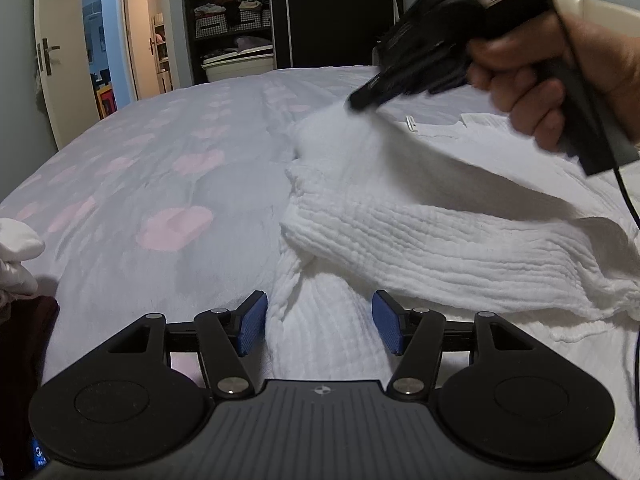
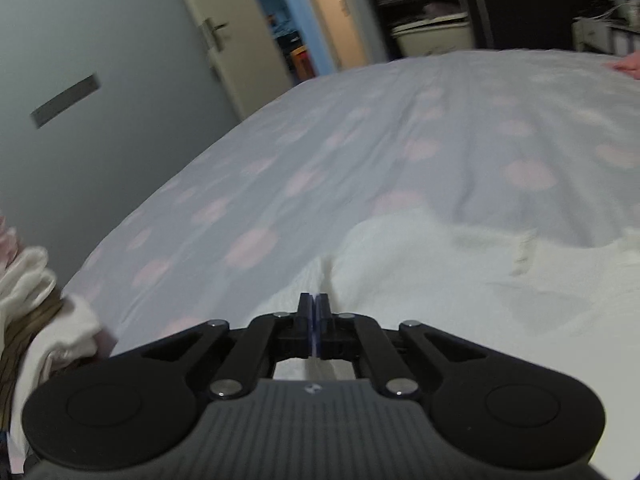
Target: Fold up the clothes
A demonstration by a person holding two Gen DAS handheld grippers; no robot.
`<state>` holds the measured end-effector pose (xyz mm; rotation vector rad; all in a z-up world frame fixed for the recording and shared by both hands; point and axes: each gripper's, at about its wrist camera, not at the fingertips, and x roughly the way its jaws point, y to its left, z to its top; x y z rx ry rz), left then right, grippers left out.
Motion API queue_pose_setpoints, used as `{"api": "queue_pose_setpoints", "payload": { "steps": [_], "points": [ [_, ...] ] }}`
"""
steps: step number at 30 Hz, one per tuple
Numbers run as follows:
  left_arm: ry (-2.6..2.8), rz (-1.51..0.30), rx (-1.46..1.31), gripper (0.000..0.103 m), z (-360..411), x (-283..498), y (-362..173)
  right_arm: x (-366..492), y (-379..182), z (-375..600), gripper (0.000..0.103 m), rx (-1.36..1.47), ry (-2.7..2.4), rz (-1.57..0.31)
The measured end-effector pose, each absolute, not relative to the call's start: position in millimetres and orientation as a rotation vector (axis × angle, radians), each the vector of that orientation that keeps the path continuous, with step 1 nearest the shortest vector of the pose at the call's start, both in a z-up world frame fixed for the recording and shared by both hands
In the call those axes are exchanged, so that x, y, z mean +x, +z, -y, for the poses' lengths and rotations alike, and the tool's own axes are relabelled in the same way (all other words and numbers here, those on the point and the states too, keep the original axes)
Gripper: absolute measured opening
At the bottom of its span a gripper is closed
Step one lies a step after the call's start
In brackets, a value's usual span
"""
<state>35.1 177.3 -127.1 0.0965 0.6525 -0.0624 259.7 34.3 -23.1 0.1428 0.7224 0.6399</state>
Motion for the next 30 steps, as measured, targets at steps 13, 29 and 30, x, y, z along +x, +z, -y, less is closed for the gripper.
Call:
{"api": "queue_pose_setpoints", "payload": {
  "steps": [13, 29, 30],
  "points": [
    [-0.048, -0.643, 0.086, 0.057, -181.7, 37.5, -125.1, 272.0, -41.0, -34.3, 0.033, 0.087, 0.597, -0.849],
    [0.002, -0.633, 0.045, 0.054, -197.5, 55.8, -119.0, 239.1, -59.3, -6.8, 0.053, 0.154, 0.725, -0.966],
    [0.006, -0.634, 0.041, 0.054, -198.6, 57.9, -119.1, 236.6, -61.2, -5.9, 0.054, 0.149, 0.736, -0.97]
  ]
}}
